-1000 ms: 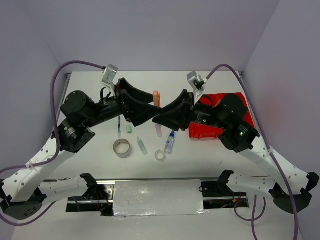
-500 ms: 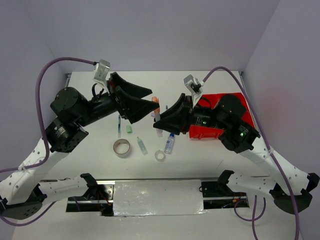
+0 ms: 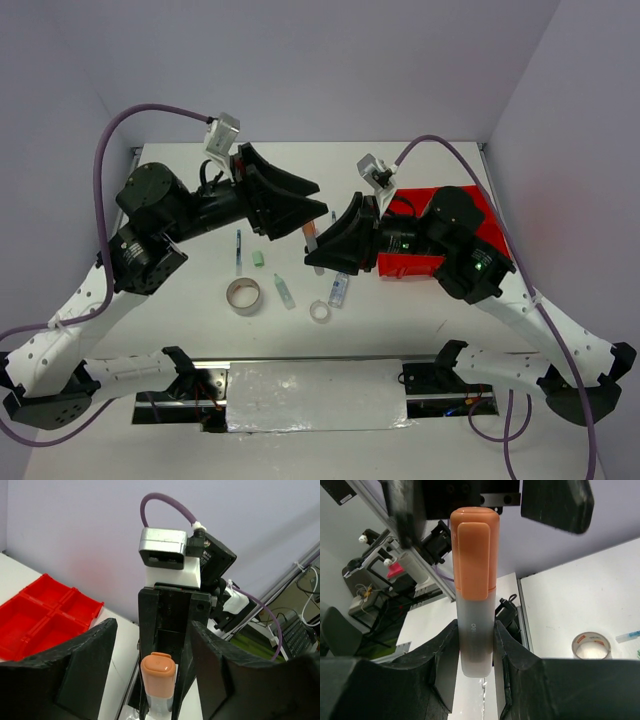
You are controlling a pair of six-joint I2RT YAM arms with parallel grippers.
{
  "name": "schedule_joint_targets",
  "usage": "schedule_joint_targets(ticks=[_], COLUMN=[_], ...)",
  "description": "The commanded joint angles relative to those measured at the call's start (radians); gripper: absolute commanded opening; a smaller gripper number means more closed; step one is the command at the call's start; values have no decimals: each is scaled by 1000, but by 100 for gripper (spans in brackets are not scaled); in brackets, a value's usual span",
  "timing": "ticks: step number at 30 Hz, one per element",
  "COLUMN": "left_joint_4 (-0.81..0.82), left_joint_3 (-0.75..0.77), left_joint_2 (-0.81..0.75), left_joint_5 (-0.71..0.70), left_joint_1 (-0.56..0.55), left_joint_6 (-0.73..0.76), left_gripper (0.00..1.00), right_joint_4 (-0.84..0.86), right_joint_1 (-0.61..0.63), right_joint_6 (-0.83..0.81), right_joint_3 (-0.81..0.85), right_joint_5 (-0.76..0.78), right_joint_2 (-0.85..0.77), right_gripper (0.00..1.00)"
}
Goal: Sort the stationery into containers
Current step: Close the pen cap on the pen.
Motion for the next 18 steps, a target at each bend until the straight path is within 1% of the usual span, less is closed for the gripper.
schedule_joint_targets(ticks=[1, 2, 4, 5, 6, 7, 8, 11, 15, 18], left_joint_4=[61, 64, 64, 87, 96, 99, 98, 98, 100, 119], left_joint_3=[-13, -17, -25, -33, -37, -43, -43, -43, -69, -106], left_joint_2=[-15, -19, -22, -24, -26, -24, -19, -9, -6, -13], left_joint_5=[51, 54, 62, 72, 76, 88, 91, 114, 122, 141], left_joint_1=[-1, -2, -1, -1, -1, -2, -2, -1, -2, -4], left_joint_6=[-19, -25, -32, -39, -42, -45, -51, -63, -83, -105], left_gripper=[71, 59, 49, 42, 39, 34, 21, 0, 0, 0], right_joint_4=[18, 15, 20, 32, 41, 47, 47, 47, 30, 66], right_joint_1=[-1, -1, -8, -9, -11, -11, -14, -14, -23, -52], right_joint_6=[5, 4, 7, 16, 21, 21, 21, 18, -4, 10], right_joint_3=[45, 47, 48, 48, 48, 55, 62, 94, 180, 257], right_joint_5=[-8, -3, -1, -3, -6, -8, -9, -5, 57, 83], right_joint_2=[-3, -3, -3, -3, 2, 3, 8, 26, 52, 75], right_gripper=[0, 0, 0, 0, 0, 0, 0, 0, 0, 0])
